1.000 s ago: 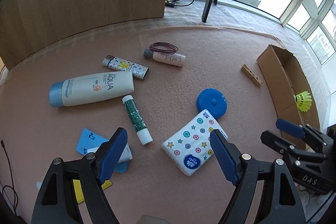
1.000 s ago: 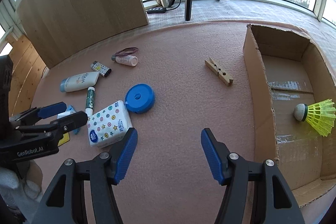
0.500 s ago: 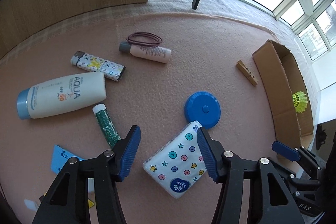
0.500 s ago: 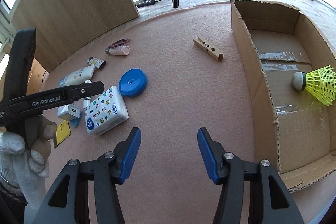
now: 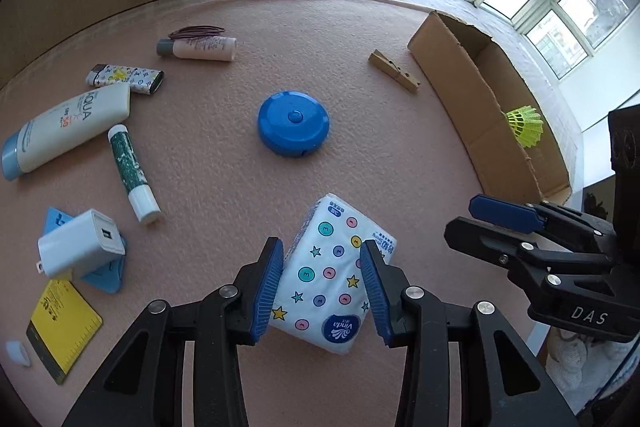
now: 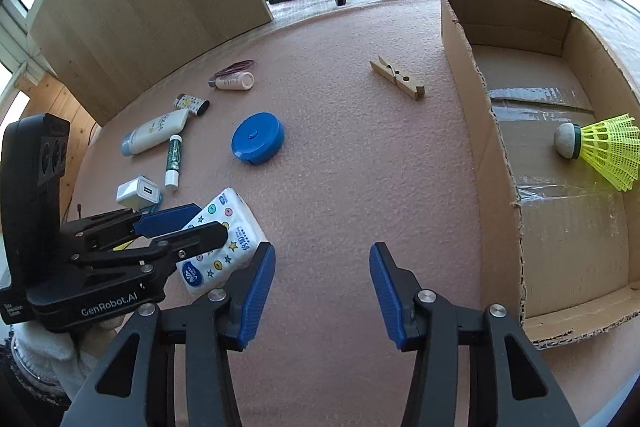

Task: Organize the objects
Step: 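Move the left tool back to the star-patterned tissue pack, then grasp the star-patterned tissue pack with the left gripper and lift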

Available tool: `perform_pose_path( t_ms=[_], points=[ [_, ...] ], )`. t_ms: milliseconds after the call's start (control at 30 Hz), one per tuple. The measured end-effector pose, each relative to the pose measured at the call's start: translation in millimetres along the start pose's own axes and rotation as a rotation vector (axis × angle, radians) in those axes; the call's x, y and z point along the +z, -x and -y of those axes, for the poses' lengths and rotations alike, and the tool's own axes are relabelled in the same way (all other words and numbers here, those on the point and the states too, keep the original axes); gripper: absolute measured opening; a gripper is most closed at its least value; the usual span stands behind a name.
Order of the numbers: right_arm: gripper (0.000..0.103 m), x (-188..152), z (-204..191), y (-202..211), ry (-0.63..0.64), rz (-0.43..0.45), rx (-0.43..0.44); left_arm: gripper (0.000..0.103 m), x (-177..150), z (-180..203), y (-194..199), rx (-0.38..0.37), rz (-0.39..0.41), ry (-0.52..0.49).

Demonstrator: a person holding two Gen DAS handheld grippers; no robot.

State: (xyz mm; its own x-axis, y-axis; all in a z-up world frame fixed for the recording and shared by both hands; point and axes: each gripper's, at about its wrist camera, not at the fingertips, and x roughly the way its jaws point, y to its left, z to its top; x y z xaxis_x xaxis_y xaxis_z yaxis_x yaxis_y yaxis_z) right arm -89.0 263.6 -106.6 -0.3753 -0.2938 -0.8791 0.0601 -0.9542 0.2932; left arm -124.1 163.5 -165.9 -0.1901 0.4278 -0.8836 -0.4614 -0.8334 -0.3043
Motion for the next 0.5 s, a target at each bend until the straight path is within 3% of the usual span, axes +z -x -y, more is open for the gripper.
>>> perform_pose_path(
  t_ms=[200, 500],
  points=[
    [0.045, 5, -13, -5, 0.058, -0.021, 0.024, 0.044, -23, 0, 28, 0.077, 0.071, 0.045],
    [0.042, 20, -37, -26, 0.159, -0.085, 0.09, 0.043, -53, -15, 35, 0.018, 0.066, 0.179]
  ],
)
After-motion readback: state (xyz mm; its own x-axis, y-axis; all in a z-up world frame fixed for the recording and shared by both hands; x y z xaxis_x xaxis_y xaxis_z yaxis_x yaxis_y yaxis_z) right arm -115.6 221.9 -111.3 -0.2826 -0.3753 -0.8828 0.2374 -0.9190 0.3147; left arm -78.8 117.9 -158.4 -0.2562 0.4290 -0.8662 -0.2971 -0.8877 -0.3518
